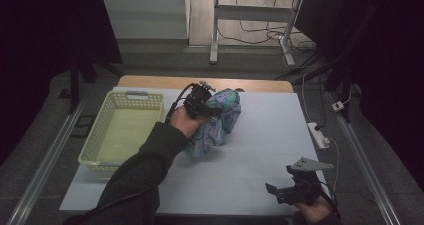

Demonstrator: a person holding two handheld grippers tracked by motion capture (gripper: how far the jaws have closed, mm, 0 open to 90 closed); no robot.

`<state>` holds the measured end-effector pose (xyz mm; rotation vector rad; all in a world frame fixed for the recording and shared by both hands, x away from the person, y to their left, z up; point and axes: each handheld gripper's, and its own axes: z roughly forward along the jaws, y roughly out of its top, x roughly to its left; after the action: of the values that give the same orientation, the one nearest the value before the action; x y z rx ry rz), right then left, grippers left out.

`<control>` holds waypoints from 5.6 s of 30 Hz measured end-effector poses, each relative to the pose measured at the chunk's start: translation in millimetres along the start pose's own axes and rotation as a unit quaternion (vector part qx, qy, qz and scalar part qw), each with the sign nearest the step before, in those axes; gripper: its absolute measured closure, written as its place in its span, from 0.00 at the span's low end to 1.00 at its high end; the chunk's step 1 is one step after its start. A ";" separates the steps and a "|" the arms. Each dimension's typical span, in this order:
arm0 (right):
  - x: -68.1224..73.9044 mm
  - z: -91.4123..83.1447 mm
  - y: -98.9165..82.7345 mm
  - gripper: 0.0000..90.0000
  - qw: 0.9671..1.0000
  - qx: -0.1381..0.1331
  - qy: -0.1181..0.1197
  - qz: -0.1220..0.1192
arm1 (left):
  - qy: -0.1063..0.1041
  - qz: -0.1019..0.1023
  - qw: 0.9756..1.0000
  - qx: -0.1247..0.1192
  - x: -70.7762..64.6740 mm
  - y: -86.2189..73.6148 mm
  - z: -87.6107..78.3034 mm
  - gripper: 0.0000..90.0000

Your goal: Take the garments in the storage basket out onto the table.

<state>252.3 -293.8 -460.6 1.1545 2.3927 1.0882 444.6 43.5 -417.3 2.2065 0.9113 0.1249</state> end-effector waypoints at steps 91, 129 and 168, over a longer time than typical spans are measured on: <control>2.2 1.5 1.0 0.00 1.000 0.005 0.000 -0.013 | -0.028 0.025 0.999 -0.011 -2.6 -55.0 20.1 0.00; 1.3 1.0 1.1 0.00 1.000 0.002 0.002 -0.008 | -0.069 0.021 0.997 -0.035 -15.3 -97.2 -18.2 0.00; 3.0 1.7 1.6 0.00 1.000 0.009 0.012 -0.002 | -0.070 -0.012 0.995 -0.071 -22.1 -149.8 -90.8 0.00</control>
<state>252.1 -290.0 -460.3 1.1483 2.4271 1.0861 311.1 155.1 -447.0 2.0448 0.8266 0.0219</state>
